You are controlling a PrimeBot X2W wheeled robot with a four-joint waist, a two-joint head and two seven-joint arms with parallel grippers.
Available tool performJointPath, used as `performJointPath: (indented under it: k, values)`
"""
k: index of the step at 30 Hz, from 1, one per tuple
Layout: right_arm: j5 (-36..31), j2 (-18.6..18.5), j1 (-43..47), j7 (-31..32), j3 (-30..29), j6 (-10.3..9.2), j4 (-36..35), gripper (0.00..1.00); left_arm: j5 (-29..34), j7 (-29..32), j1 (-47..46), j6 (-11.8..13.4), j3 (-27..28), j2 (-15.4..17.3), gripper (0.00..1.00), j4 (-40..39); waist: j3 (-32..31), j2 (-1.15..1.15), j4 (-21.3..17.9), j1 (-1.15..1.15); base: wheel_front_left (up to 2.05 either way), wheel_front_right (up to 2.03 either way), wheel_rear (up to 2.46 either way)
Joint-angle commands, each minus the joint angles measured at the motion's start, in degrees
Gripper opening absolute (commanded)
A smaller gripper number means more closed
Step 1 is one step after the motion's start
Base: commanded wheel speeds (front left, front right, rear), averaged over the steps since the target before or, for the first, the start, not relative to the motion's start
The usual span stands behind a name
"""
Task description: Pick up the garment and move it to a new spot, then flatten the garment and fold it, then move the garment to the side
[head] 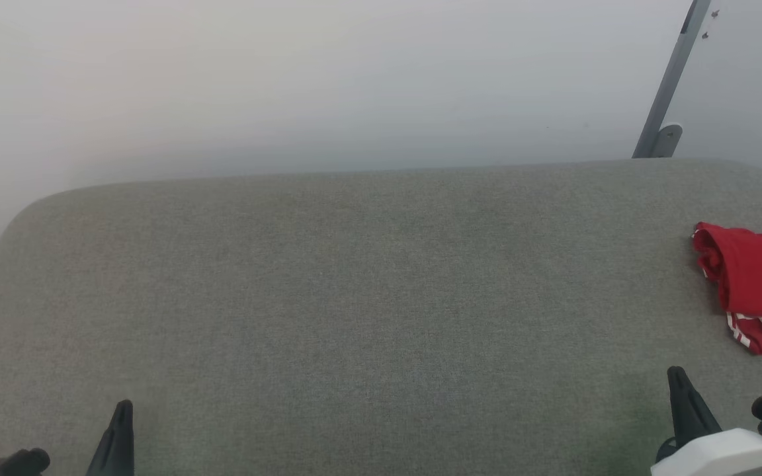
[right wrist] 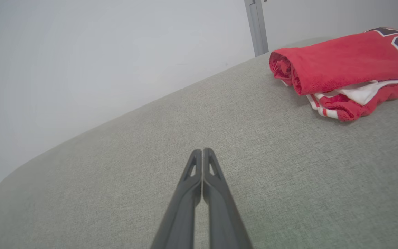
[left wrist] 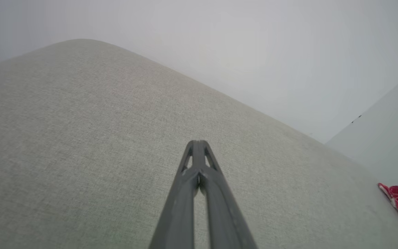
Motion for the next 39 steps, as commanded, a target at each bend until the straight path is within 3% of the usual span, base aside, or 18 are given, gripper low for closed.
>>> performJointPath:
  k: [1,39]
  values:
    - [2.1,-0.3,-1.7,0.5,-0.2,0.00,-1.4,0.00,-2.0,0.5,-2.0,0.0,0.5,0.2,0.00,-0.9,0.0,0.00,0.0,0.00,0.00,0.00,0.00]
    - [30.0,2.1,-4.6,7.6,-0.5,0.00,-3.8,0.00,-25.3,8.2,-7.5,-0.1,1.1,-4.7,0.00,-1.0,1.2,0.00,0.3,0.00,0.00,0.00,0.00]
